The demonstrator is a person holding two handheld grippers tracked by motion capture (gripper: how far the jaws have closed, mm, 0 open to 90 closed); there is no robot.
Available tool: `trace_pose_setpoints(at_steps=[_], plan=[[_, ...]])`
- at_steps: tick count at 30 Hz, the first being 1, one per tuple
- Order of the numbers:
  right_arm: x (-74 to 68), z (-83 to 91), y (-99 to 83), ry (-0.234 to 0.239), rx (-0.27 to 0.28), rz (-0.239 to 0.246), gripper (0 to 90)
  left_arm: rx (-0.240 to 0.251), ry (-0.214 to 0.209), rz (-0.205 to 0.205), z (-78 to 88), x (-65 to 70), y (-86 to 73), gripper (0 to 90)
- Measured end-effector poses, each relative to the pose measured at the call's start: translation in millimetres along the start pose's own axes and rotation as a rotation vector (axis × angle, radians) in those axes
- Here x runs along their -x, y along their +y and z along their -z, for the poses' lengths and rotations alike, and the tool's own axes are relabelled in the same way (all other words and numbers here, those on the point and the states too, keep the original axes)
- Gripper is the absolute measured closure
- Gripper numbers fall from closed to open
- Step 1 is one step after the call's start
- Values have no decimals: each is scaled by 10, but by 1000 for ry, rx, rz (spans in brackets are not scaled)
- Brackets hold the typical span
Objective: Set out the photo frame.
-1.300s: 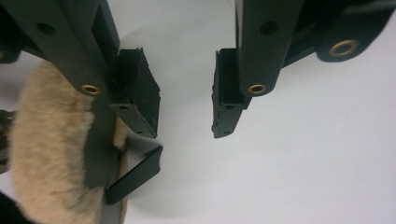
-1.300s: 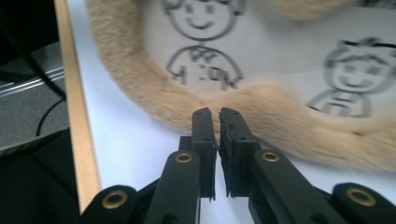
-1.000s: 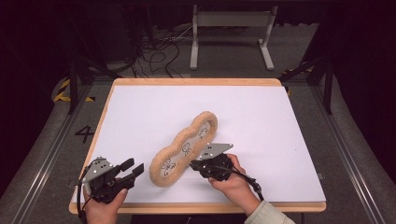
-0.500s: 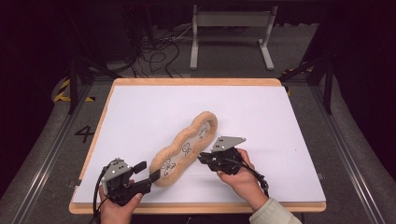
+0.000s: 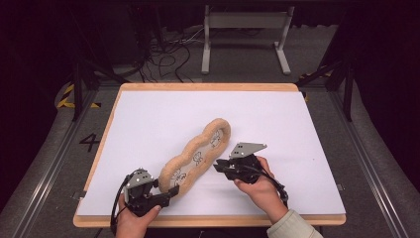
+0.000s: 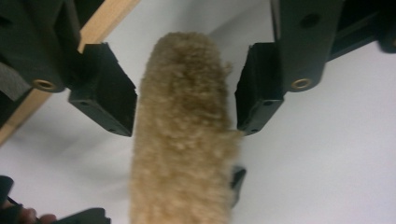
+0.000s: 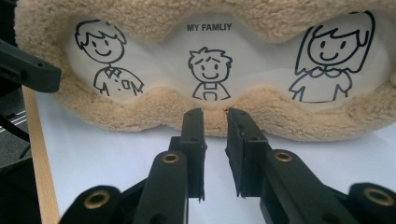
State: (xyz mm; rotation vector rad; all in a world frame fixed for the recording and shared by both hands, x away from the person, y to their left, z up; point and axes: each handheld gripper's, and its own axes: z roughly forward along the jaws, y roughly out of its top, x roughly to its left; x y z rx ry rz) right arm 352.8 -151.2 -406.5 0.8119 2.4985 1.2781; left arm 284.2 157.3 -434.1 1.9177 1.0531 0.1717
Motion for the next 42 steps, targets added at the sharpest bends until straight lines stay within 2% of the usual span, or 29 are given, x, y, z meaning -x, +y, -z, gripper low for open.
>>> trace_pose_setpoints(at_steps=[3, 4, 7, 8, 15, 20, 24, 27, 31, 34, 42], plan=[[9, 10, -3, 0, 2, -5, 764, -9, -1, -10, -10, 7, 3, 505], [13, 14, -3, 0, 3, -6, 763, -9, 8, -12, -11, 5, 4, 505], [19, 19, -3, 0, 5, -8, 757, -11, 7, -4, 2, -24, 5, 632], [19, 19, -3, 0, 4, -8, 755, -10, 3, -2, 3, -29, 6, 646], [32, 15, 10, -7, -3, -3, 746, -10, -15, 8, 6, -52, 13, 672], [104, 57, 101, -39, 3, 7, 699, -13, -22, 18, 7, -53, 17, 675], [245, 81, 187, -75, -9, -7, 651, -14, -26, 11, 8, -69, 18, 675], [408, 83, 257, -100, -26, -27, 626, -13, -25, 6, 9, -79, 17, 675], [656, 8, 287, -133, -68, -60, 598, -13, -27, 6, 9, -84, 17, 675], [780, -44, 288, -151, -75, -67, 586, -17, -30, 8, 13, -94, 22, 675], [1037, -218, 236, -148, -76, -78, 551, -24, -38, 10, 38, -172, 36, 675]])
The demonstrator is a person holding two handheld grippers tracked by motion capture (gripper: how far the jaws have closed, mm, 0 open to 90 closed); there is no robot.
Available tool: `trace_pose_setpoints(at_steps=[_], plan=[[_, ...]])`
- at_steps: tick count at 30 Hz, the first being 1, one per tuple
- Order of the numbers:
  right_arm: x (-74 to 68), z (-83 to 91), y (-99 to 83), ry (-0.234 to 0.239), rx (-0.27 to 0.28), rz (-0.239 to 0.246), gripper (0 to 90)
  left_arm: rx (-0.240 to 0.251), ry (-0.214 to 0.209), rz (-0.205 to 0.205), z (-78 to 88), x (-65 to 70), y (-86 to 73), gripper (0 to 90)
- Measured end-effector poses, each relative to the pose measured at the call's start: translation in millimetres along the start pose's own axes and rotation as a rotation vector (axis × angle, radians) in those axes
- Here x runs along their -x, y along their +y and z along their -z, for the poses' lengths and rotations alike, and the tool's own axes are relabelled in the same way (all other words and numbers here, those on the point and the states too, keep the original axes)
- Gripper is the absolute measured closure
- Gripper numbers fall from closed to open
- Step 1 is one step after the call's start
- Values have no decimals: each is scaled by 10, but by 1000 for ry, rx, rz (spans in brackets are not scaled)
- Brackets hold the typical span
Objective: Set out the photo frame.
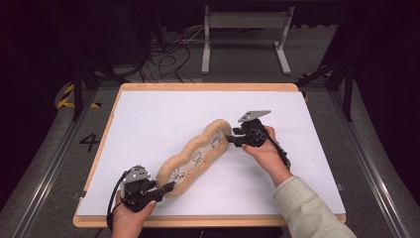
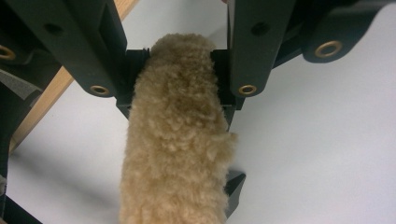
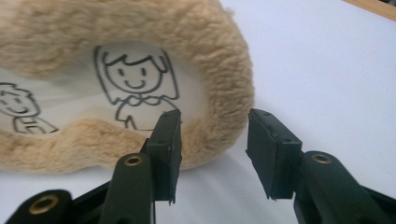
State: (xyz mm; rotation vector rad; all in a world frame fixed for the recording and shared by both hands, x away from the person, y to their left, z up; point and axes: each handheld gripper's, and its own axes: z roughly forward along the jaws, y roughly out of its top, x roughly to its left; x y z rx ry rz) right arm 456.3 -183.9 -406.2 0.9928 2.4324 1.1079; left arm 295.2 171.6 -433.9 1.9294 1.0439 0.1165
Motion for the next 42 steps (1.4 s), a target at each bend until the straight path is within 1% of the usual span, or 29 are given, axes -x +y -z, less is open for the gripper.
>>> trace_pose_setpoints(at_steps=[2, 4, 5, 7, 9, 10, 11, 14, 15, 17, 18, 19, 20, 22, 24, 26, 27, 28, 31, 32, 33, 36, 37, 38, 39, 40, 41, 42], plan=[[40, -43, -5, -2, 3, 2, 546, 0, -1, -3, -1, 0, -1, 675], [78, -99, -2, 6, -5, -8, 543, 1, -3, -1, -1, 0, -3, 675], [90, -114, 4, 6, -7, 0, 542, 0, -5, 0, -1, -3, -4, 675], [98, -128, 14, 10, -1, -4, 543, 1, -5, 0, -2, -3, -5, 675], [116, -159, 36, 36, 16, -8, 543, 0, -6, 2, -2, -3, -5, 674], [118, -175, 43, 37, 18, -5, 543, 1, -7, 2, -2, -5, -6, 675], [127, -192, 50, 48, 20, -4, 543, 0, -8, 2, -2, -6, -6, 675], [155, -226, 66, 76, 26, -17, 545, 1, -13, 5, -1, -24, -9, 675], [169, -234, 71, 86, 32, -12, 552, -1, -16, 12, 0, -22, -11, 675], [184, -245, 71, 115, 33, -12, 586, 0, -16, 5, -2, -26, -8, 675], [187, -247, 71, 120, 33, -6, 608, -1, -18, 13, -2, -17, -10, 675], [186, -241, 71, 107, 29, 13, 667, -2, -18, 13, -2, -18, -10, 675], [187, -231, 71, 97, 26, 25, 694, 0, -15, 9, -2, -24, -10, 675], [192, -216, 67, 96, 23, 24, 707, 0, -18, 21, -1, -22, -11, 676], [190, -205, 64, 96, 20, 30, 710, -2, -12, 15, 3, -22, -9, 676], [194, -191, 62, 100, 19, 20, 713, -7, -13, 13, 7, -27, -2, 677], [188, -178, 60, 98, 22, 13, 713, -7, -13, 13, 7, -27, -2, 677], [183, -160, 57, 96, 21, 15, 712, -9, -21, 16, 24, -43, 12, 677], [172, -108, 44, 95, 26, 5, 712, -3, -30, 12, 41, -60, 31, 678], [167, -80, 41, 92, 29, 0, 711, 3, -32, 4, 48, -67, 55, 678], [157, -13, 40, 80, 41, -5, 711, 8, -32, -11, 49, -74, 78, 677], [140, 147, 48, 49, 74, -3, 711, 25, -32, -25, 46, -101, 138, 676], [132, 200, 47, 40, 80, -9, 710, 27, -42, -16, 44, -110, 161, 676], [128, 261, 41, 27, 89, -8, 710, 32, -39, -20, 39, -121, 176, 675], [122, 295, 34, 23, 95, -13, 709, 35, -39, -14, 36, -127, 194, 675], [114, 339, 23, 13, 102, -19, 708, 42, -38, -25, 30, -140, 210, 675], [111, 371, 10, 6, 110, -20, 708, 43, -42, -18, 26, -140, 227, 674], [107, 409, -14, 1, 121, -24, 707, 48, -43, -23, 18, -149, 257, 674]])
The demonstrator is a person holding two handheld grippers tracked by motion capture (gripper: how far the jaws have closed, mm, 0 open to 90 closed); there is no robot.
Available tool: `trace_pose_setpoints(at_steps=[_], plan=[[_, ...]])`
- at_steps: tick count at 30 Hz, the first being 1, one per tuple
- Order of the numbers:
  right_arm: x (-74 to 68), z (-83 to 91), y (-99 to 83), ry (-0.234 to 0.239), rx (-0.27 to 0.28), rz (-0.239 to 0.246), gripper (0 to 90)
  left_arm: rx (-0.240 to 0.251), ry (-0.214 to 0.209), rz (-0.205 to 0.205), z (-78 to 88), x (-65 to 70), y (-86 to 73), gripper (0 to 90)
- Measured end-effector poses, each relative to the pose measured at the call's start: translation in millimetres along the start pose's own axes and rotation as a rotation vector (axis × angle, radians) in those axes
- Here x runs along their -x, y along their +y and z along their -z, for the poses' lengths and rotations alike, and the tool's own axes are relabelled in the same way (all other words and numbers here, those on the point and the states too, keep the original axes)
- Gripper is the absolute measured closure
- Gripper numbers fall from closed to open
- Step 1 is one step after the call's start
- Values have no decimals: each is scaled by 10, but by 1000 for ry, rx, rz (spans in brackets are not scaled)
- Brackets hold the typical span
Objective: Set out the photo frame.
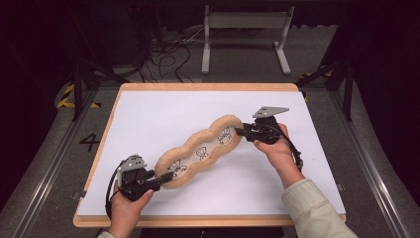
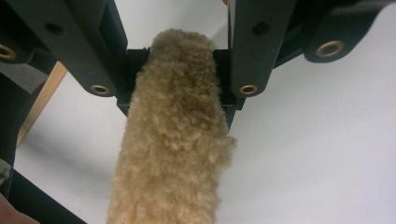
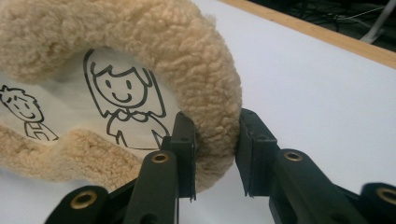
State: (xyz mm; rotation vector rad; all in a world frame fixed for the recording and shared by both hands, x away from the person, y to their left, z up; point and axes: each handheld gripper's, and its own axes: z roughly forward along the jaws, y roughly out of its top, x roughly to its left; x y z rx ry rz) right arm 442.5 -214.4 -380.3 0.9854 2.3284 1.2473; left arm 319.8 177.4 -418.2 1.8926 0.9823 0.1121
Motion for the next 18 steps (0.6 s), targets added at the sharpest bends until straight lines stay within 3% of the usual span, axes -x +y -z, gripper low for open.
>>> trace_pose_setpoints(at_steps=[4, 10, 14, 18], plan=[[-3, 122, -111, -22, 21, -31, 703, 3, 0, -11, -36, 1, 56, 672], [-2, 334, -312, -78, 56, -73, 697, -3, 11, -60, -157, 16, 203, 670], [2, 422, -368, -94, 74, -74, 694, -9, 30, -83, -206, 10, 254, 669], [-25, 509, -441, -111, 83, -72, 687, -12, 25, -75, -250, -31, 299, 668]])
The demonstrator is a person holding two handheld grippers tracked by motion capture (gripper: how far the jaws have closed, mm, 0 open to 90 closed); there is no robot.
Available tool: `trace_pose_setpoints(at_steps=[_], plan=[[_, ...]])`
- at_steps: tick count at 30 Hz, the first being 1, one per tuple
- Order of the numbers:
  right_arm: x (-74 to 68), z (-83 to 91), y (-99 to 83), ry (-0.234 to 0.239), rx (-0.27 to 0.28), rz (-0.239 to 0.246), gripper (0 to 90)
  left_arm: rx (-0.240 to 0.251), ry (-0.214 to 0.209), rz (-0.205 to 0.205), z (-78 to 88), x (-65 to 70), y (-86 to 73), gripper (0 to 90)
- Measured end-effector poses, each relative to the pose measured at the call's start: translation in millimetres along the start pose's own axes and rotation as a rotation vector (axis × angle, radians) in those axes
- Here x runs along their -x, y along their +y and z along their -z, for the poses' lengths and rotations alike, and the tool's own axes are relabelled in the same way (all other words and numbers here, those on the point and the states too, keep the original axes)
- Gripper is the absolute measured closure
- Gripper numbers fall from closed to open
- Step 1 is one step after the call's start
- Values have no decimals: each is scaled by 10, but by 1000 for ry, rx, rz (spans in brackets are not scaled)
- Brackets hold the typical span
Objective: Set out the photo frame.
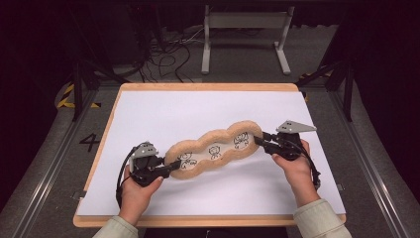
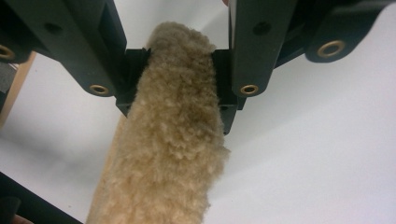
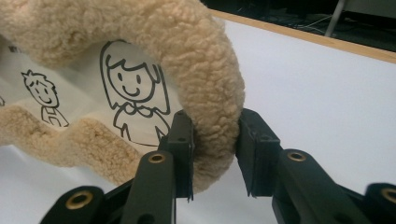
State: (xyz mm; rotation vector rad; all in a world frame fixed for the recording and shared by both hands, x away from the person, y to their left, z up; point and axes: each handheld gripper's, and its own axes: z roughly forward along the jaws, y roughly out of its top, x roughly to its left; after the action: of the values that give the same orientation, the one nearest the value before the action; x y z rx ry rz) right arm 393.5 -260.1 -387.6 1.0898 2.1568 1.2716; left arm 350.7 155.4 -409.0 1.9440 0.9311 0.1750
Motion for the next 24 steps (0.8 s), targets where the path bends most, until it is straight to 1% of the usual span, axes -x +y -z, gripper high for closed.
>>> trace_pose_setpoints(at_steps=[2, 4, 7, 8, 11, 12, 16, 18, 19, 20, 21, 24], plan=[[-18, 48, -30, -12, 10, -8, 684, 0, -15, 4, -22, -21, 33, 668], [-26, 91, -56, -22, 17, -12, 683, -1, -21, -12, -40, -41, 63, 667], [-33, 146, -91, -35, 21, -21, 680, -5, -37, -15, -79, -59, 108, 666], [-31, 171, -106, -38, 22, -25, 679, -3, -46, -8, -94, -66, 118, 666], [-36, 230, -136, -52, 31, -33, 678, -6, -62, -9, -137, -89, 145, 663], [-41, 247, -147, -58, 33, -37, 678, -8, -67, -18, -146, -97, 156, 662], [-50, 297, -207, -70, 43, -50, 675, -10, -81, -27, -185, -109, 194, 658], [-48, 319, -230, -71, 45, -54, 675, -11, -82, -34, -203, -113, 205, 656], [-49, 335, -240, -72, 42, -59, 678, -9, -74, -49, -214, -117, 213, 651], [-54, 346, -251, -70, 41, -61, 678, -12, -79, -56, -224, -128, 226, 648], [-61, 357, -268, -73, 42, -59, 678, -12, -91, -56, -234, -140, 232, 647], [-60, 384, -300, -83, 42, -71, 678, -13, -109, -60, -284, -170, 248, 647]])
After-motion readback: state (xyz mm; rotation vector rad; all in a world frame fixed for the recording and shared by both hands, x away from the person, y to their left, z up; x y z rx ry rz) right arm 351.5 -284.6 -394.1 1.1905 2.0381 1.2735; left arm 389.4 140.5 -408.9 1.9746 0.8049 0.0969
